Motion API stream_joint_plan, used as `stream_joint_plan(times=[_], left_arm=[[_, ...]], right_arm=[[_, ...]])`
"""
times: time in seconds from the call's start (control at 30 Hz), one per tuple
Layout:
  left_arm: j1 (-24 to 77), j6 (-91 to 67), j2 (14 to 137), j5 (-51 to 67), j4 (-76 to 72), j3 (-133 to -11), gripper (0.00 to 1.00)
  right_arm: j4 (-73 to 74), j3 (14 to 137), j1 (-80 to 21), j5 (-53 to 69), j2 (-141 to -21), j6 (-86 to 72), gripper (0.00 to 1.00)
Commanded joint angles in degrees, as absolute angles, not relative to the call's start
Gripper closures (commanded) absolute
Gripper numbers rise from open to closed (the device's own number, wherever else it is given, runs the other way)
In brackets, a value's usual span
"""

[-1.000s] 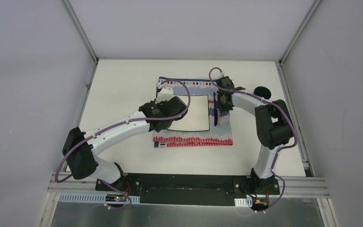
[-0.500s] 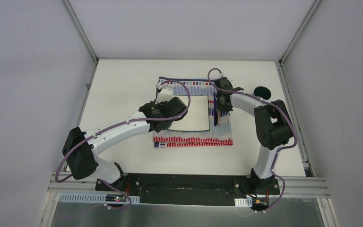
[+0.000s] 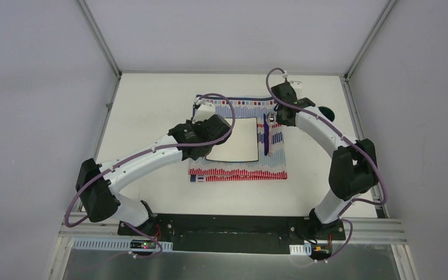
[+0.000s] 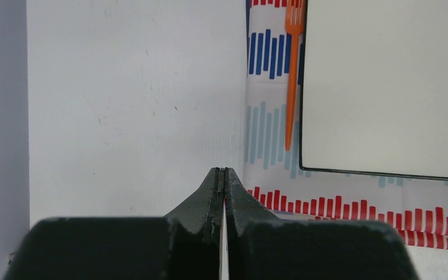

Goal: Set the dinner table for one person
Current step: Pick up the cup at the center of the board.

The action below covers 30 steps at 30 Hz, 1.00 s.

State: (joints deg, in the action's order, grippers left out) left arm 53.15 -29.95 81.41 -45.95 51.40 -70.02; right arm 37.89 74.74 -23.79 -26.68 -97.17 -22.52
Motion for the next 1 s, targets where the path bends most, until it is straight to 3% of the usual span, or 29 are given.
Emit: stream_joint_plan(times=[0.0,0.1,0.2,0.7,0.97], left_arm=[[52.65,-26.43,79.22,-46.64,50.71,-75.54,0.93],[52.64,-24.61,80.02,-46.55,50.67,-77.77,0.75],[52.56,-23.47,80.86,-46.99,50.53,-79.04,0.68],[49.76,-22.88,80.04,-45.89,48.04,-74.08,0.64],[48.23,-22.71,79.19,-45.12,47.38,-72.8,0.64]], right_arm=[[39.41,79.03,-22.3,-31.14,-93.24,-21.85,0.81],[39.22,79.39,-20.04,-31.13,-93.01,-21.9,0.69],[38.75,80.2,-17.42,-31.74,-94.23,-20.94,0.58],[44.13,99.37,-5.96,-30.8,-112.8,-16.98,0.53],[44.92,102.14,-4.7,-29.86,-117.31,-17.06,0.53]])
